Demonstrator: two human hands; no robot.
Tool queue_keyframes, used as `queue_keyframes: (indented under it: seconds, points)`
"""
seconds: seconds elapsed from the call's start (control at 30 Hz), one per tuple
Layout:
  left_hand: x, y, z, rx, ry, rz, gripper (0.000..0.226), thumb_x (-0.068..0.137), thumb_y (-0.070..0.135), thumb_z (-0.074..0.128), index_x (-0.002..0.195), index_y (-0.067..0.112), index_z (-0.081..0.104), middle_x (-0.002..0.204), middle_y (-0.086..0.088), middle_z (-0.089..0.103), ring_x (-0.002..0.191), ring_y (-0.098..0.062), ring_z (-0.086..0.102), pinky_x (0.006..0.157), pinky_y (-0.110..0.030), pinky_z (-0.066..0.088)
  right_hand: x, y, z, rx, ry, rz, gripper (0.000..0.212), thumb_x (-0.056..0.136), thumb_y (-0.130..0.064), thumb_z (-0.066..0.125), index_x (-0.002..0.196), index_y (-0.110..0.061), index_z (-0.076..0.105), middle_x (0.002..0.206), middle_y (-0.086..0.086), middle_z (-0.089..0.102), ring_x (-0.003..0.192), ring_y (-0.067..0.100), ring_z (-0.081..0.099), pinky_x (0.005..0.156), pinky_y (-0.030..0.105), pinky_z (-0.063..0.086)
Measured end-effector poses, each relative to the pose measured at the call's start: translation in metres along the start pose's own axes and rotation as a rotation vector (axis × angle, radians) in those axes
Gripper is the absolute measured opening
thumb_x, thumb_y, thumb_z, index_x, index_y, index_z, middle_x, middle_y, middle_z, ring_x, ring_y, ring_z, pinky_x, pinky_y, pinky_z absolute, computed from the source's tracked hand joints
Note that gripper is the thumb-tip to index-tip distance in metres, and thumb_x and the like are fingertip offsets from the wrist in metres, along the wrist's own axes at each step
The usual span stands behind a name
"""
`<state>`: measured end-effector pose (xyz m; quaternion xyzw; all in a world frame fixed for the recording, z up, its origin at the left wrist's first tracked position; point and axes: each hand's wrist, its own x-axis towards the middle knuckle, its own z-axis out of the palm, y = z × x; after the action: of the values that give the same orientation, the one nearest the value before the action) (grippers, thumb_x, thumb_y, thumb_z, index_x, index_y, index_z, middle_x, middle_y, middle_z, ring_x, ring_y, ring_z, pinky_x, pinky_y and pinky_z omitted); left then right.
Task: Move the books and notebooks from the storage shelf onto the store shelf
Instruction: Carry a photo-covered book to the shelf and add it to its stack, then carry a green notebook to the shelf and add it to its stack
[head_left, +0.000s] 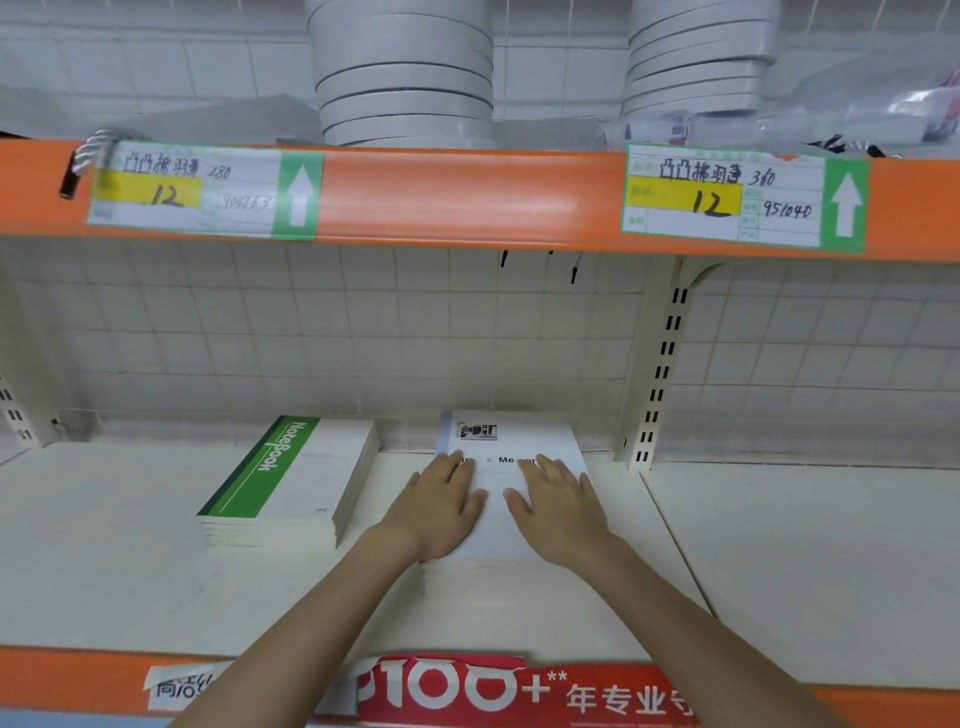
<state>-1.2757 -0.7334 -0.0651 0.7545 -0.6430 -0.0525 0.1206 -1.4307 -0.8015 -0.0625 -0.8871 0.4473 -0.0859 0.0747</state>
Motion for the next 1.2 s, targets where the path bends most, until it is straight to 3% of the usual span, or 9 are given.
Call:
queue_keyframes:
  seconds: [0.17, 0.4, 0.5, 0.6, 0.83, 0.97, 1.07, 1.2]
  points:
    - [-0.001, -0.006, -0.006, 0.052, -0.036, -0.03, 0.064, 0.099, 0.051, 0.025, 0.151, 0.016, 0.016, 0.16, -0.001, 0.006, 0.147, -0.016, 0.002, 0.119, -0.042, 0.009, 0.0, -0.007, -0.006, 0.007, -0.021, -0.012, 0.053, 0.101, -0.043, 0.026, 0.147, -0.017, 0.026, 0.153, 0.006, 0.025, 0.143, 0.022, 0.017, 0.118, 0.046, 0.011]
    - [-0.032, -0.049, -0.041, 0.236, 0.059, -0.081, 0.07, 0.095, 0.059, 0.028, 0.151, 0.018, 0.014, 0.16, -0.002, 0.004, 0.147, -0.018, 0.0, 0.119, -0.043, 0.006, 0.007, -0.054, -0.011, 0.046, -0.042, -0.16, 0.056, 0.1, -0.045, 0.031, 0.148, -0.017, 0.025, 0.152, 0.007, 0.028, 0.141, 0.021, 0.023, 0.116, 0.045, 0.013]
    - [-0.054, -0.079, -0.057, 0.269, 0.069, -0.152, 0.078, 0.091, 0.066, 0.026, 0.151, 0.019, 0.013, 0.16, -0.002, 0.006, 0.147, -0.018, 0.002, 0.119, -0.044, 0.006, 0.015, -0.091, -0.007, 0.097, -0.049, -0.241, 0.058, 0.099, -0.046, 0.032, 0.149, -0.018, 0.024, 0.154, 0.006, 0.025, 0.141, 0.022, 0.027, 0.116, 0.043, 0.017]
    - [-0.081, -0.112, -0.073, 0.297, 0.086, -0.229, 0.1, 0.07, 0.081, 0.01, 0.15, 0.02, 0.014, 0.159, -0.002, 0.01, 0.147, -0.017, 0.006, 0.118, -0.045, 0.008, 0.021, -0.135, -0.001, 0.099, -0.064, -0.345, 0.06, 0.098, -0.049, 0.034, 0.148, -0.018, 0.024, 0.152, 0.006, 0.029, 0.139, 0.025, 0.03, 0.114, 0.041, 0.022]
    - [-0.159, -0.199, -0.101, 0.264, 0.093, -0.427, 0.117, 0.052, 0.08, -0.003, 0.151, 0.02, 0.013, 0.159, -0.002, 0.008, 0.147, -0.018, 0.002, 0.12, -0.042, 0.008, 0.031, -0.254, 0.014, 0.07, -0.116, -0.554, 0.066, 0.095, -0.051, 0.041, 0.15, -0.021, 0.019, 0.156, 0.007, 0.02, 0.141, 0.026, 0.026, 0.115, 0.041, 0.018]
    - [-0.205, -0.252, -0.113, 0.26, 0.078, -0.54, 0.112, 0.059, 0.082, 0.003, 0.151, 0.018, 0.014, 0.159, -0.003, 0.009, 0.147, -0.019, 0.002, 0.119, -0.041, 0.009, 0.033, -0.322, 0.034, 0.062, -0.169, -0.659, 0.067, 0.095, -0.052, 0.04, 0.151, -0.026, 0.014, 0.159, 0.005, 0.013, 0.144, 0.024, 0.02, 0.118, 0.044, 0.015]
    - [-0.238, -0.291, -0.12, 0.284, 0.074, -0.613, 0.087, 0.085, 0.072, 0.031, 0.151, 0.017, 0.013, 0.159, -0.001, 0.009, 0.147, -0.018, 0.005, 0.119, -0.042, 0.009, 0.031, -0.37, 0.05, 0.064, -0.217, -0.715, 0.067, 0.095, -0.053, 0.039, 0.151, -0.027, 0.013, 0.159, 0.004, 0.012, 0.145, 0.023, 0.018, 0.118, 0.046, 0.01]
    - [-0.279, -0.338, -0.132, 0.28, 0.094, -0.717, 0.085, 0.087, 0.068, 0.039, 0.151, 0.019, 0.014, 0.159, 0.0, 0.012, 0.146, -0.017, 0.009, 0.119, -0.044, 0.011, 0.029, -0.43, 0.067, 0.063, -0.273, -0.774, 0.068, 0.096, -0.052, 0.04, 0.151, -0.024, 0.013, 0.158, 0.004, 0.012, 0.144, 0.023, 0.02, 0.118, 0.046, 0.012]
